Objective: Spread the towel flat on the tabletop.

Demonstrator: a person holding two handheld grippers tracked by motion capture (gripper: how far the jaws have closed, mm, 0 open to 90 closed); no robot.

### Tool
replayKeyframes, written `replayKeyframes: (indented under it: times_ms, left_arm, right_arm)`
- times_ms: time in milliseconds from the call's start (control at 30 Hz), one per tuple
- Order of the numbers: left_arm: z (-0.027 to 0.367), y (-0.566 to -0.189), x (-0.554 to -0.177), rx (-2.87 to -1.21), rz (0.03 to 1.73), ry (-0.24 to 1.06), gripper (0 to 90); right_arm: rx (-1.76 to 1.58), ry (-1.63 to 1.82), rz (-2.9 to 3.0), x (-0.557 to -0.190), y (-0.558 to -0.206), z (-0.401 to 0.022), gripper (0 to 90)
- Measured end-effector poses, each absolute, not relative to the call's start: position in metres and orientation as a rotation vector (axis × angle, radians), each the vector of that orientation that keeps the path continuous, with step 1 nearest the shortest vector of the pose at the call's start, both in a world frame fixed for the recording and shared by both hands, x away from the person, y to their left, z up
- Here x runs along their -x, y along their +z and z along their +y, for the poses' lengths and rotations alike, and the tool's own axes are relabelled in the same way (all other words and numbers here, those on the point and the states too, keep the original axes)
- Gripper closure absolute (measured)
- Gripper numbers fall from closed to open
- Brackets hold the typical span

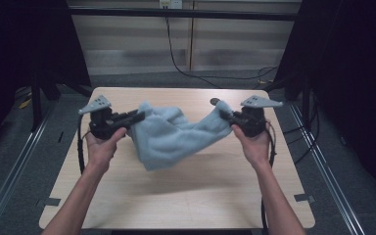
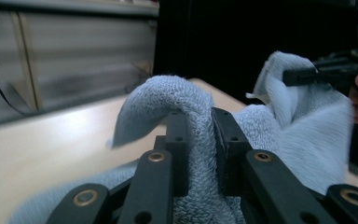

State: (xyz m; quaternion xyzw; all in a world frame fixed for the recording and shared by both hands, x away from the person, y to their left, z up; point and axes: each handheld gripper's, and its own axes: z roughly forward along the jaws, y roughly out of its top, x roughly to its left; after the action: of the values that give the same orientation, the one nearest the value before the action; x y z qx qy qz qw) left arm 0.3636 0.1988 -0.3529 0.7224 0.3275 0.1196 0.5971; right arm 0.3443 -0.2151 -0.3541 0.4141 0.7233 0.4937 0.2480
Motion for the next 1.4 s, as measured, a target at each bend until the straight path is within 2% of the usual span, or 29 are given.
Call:
replayKeyframes:
  times_ms: [67, 167, 267, 367, 467, 667, 700, 833, 867, 900, 933, 967, 1000, 1033, 1200, 1400]
  left_arm:
    - [0.212, -0.332, -0.363, -1.607, 0.748, 0.331, 78.5]
    - [0.221, -0.326, -0.358, -1.593, 0.724, 0.355, 78.4]
    - [0.219, -0.339, -0.349, -1.659, 0.718, 0.35, 78.0]
    - [0.218, -0.352, -0.343, -1.691, 0.723, 0.328, 77.8]
    - [0.219, -0.391, -0.329, -1.762, 0.75, 0.251, 77.1]
    - [0.224, -0.422, -0.306, -1.861, 0.748, 0.202, 74.8]
    - [0.225, -0.426, -0.302, -1.88, 0.746, 0.19, 73.0]
    - [0.235, -0.44, -0.282, -1.896, 0.741, 0.118, 68.4]
    - [0.235, -0.44, -0.282, -1.896, 0.741, 0.118, 68.2]
    - [0.237, -0.438, -0.279, -1.901, 0.728, 0.115, 67.5]
    - [0.238, -0.436, -0.278, -1.9, 0.718, 0.113, 67.5]
    - [0.24, -0.434, -0.277, -1.894, 0.713, 0.112, 67.2]
    - [0.241, -0.432, -0.276, -1.881, 0.708, 0.11, 67.2]
    - [0.243, -0.428, -0.275, -1.864, 0.703, 0.122, 67.0]
    - [0.248, -0.416, -0.278, -1.819, 0.699, 0.133, 65.6]
    - [0.234, -0.416, -0.301, -1.859, 0.703, 0.141, 64.3]
  right_arm:
    - [-1.124, 1.35, 1.9, -0.343, -0.338, -0.228, 83.5]
    - [-1.118, 1.379, 1.819, -0.336, -0.318, -0.244, 83.6]
    - [-1.095, 1.373, 1.808, -0.325, -0.314, -0.247, 83.6]
    - [-1.099, 1.349, 1.852, -0.316, -0.329, -0.246, 83.5]
    - [-1.119, 1.315, 1.915, -0.308, -0.353, -0.245, 83.4]
    - [-1.156, 1.278, 2.022, -0.283, -0.394, -0.244, 81.8]
    - [-1.176, 1.281, 2.071, -0.271, -0.41, -0.243, 78.7]
    - [-1.221, 1.271, 2.121, -0.242, -0.433, -0.244, 66.1]
    - [-1.221, 1.271, 2.121, -0.242, -0.433, -0.244, 66.1]
    - [-1.242, 1.257, 2.13, -0.231, -0.437, -0.248, 59.3]
    - [-1.242, 1.257, 2.13, -0.231, -0.437, -0.248, 59.3]
    - [-1.262, 1.222, 2.126, -0.224, -0.436, -0.252, 54.2]
    - [-1.262, 1.222, 2.126, -0.224, -0.436, -0.252, 54.2]
    - [-1.273, 1.217, 2.113, -0.22, -0.434, -0.259, 50.3]
    - [-1.3, 1.269, 2.021, -0.216, -0.419, -0.273, 43.4]
    - [-1.298, 1.295, 1.99, -0.228, -0.411, -0.276, 44.6]
